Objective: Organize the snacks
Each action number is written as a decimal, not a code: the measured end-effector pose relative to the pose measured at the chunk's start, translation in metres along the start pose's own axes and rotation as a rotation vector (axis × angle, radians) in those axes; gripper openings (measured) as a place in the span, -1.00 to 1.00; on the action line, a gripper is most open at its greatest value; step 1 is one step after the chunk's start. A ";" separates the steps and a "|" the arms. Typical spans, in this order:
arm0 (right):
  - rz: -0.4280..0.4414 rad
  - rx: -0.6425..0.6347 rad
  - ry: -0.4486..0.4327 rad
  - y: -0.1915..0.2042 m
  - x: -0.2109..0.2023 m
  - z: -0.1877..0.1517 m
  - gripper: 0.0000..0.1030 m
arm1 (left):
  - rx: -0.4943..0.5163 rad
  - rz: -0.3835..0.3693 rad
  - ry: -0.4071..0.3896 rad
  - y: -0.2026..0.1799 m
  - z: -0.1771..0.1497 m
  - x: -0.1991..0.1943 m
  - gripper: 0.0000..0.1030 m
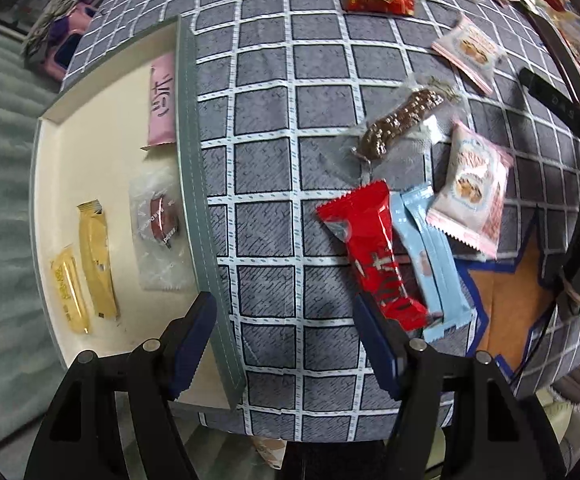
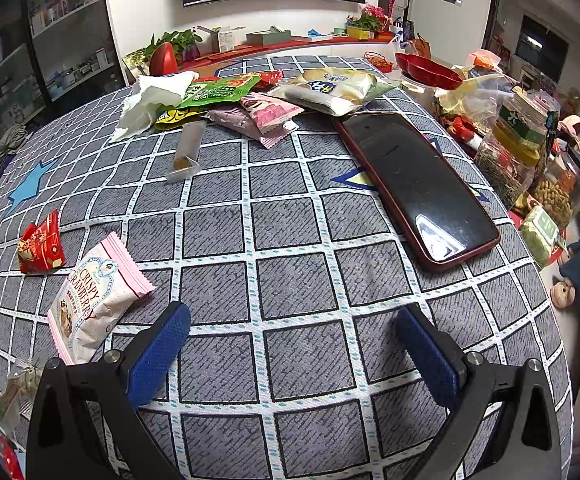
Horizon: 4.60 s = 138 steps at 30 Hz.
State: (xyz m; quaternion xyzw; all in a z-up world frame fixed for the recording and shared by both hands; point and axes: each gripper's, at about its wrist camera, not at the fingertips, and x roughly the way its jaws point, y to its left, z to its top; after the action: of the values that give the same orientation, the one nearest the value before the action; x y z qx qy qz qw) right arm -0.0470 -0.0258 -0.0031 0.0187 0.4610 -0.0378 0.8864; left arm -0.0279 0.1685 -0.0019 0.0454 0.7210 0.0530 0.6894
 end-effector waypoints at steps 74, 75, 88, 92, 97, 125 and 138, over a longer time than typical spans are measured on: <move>0.016 -0.014 0.142 -0.006 0.006 0.015 1.00 | 0.156 -0.004 -0.172 0.035 0.032 -0.033 0.52; 0.028 -0.028 0.206 -0.011 0.009 0.024 1.00 | 0.162 -0.014 -0.179 0.030 0.033 -0.037 0.52; 0.138 0.178 0.657 -0.043 -0.055 -0.057 1.00 | 0.470 -0.103 -0.190 -0.050 0.090 -0.001 0.52; 0.175 0.190 0.688 -0.024 -0.070 -0.070 1.00 | 0.485 -0.125 -0.175 -0.061 0.102 0.010 0.66; 0.199 0.219 0.725 0.006 -0.071 -0.075 1.00 | 0.422 -0.156 -0.162 -0.053 0.115 0.016 0.65; 0.277 0.159 0.767 0.072 -0.068 -0.060 -0.25 | 0.285 -0.219 -0.116 -0.020 0.147 0.005 -0.28; 0.323 0.238 0.789 0.024 -0.089 -0.071 -0.24 | 0.136 -0.250 -0.213 0.020 0.081 -0.047 -0.27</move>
State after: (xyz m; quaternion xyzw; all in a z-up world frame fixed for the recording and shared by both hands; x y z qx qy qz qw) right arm -0.1542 0.0071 0.0292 0.2055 0.7477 0.0582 0.6288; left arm 0.0548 0.1826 0.0442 0.0074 0.6459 -0.0873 0.7584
